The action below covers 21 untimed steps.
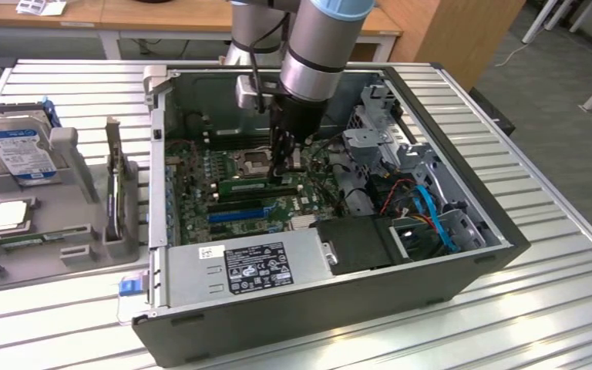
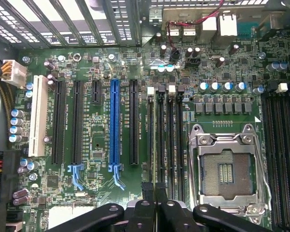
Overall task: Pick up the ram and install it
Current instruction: 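Insert the ram into the slot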
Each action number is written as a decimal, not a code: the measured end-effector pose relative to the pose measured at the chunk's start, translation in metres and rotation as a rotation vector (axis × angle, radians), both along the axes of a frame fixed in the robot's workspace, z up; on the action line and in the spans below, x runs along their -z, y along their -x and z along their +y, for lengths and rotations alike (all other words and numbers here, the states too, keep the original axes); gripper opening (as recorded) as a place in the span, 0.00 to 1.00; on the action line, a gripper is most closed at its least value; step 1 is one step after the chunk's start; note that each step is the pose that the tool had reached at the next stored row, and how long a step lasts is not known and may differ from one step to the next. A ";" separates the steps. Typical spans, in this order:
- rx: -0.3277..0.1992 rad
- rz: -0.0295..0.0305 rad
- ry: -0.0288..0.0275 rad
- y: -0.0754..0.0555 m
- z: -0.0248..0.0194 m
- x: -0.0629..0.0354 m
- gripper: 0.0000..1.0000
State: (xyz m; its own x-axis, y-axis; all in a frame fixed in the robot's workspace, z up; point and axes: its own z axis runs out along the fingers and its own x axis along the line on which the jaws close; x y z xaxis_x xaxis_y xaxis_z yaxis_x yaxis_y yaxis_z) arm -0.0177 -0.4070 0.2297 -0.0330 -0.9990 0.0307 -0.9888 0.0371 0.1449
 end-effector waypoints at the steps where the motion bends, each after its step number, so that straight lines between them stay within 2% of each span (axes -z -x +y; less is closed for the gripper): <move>1: 0.000 0.0000 0.0001 0.000 0.0000 0.0002 0.12; 5: 0.000 0.0002 0.0008 0.000 0.0000 0.0038 0.12; 21: -0.002 -0.0001 -0.0001 0.000 0.0000 0.0039 0.12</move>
